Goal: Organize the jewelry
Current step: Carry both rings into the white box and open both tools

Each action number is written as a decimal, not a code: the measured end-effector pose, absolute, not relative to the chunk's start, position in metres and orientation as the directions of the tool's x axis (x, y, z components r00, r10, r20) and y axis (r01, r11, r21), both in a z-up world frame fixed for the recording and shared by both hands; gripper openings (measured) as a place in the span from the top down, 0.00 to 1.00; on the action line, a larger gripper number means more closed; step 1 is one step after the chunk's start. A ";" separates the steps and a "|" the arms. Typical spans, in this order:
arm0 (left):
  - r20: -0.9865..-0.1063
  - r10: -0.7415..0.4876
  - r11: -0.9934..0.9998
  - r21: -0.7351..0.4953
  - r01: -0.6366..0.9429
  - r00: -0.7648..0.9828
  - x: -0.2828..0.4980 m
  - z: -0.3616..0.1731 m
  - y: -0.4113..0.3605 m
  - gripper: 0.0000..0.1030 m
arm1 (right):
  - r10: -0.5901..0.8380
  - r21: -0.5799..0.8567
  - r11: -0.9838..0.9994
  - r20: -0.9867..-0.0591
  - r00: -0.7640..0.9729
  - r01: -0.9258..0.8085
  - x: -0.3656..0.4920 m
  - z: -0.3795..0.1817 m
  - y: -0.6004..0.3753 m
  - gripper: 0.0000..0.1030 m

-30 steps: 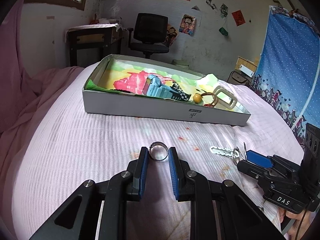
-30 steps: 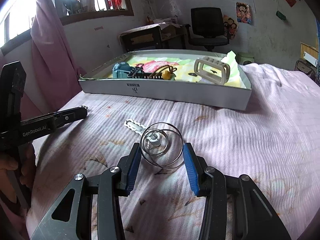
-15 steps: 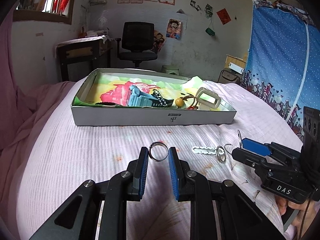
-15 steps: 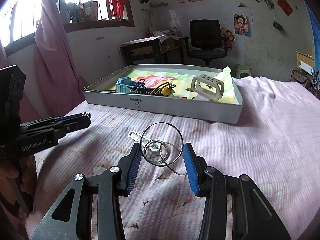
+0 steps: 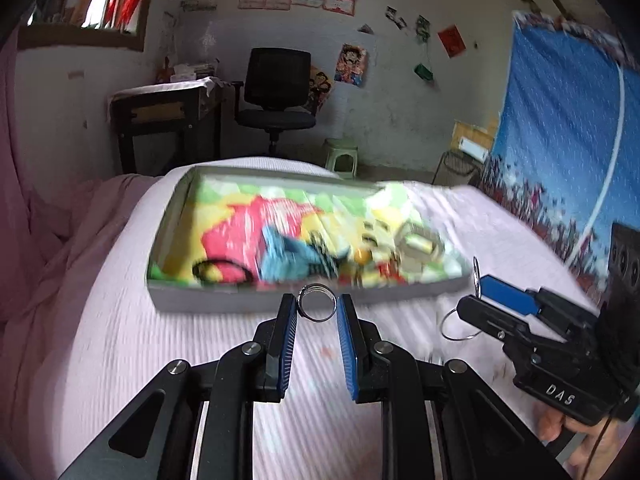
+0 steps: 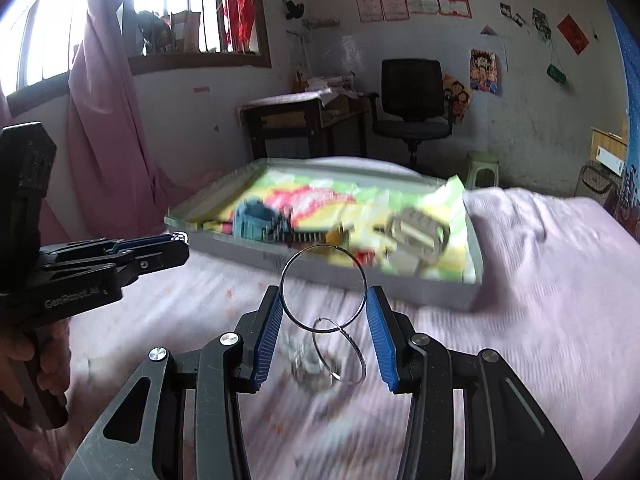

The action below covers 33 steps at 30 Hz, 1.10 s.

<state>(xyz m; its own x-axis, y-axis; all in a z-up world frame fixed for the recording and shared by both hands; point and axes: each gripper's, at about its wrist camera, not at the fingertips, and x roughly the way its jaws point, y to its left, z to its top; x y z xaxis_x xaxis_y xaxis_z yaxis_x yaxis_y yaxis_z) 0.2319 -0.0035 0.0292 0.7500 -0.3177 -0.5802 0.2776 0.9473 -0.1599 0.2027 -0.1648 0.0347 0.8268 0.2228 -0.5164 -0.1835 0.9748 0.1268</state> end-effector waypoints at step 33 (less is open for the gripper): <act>-0.685 -0.166 0.985 -0.149 0.087 0.709 0.313 0.000 0.018 0.78 | 0.207 0.097 0.978 -0.615 0.761 -0.187 0.313 0.004 -0.138 0.61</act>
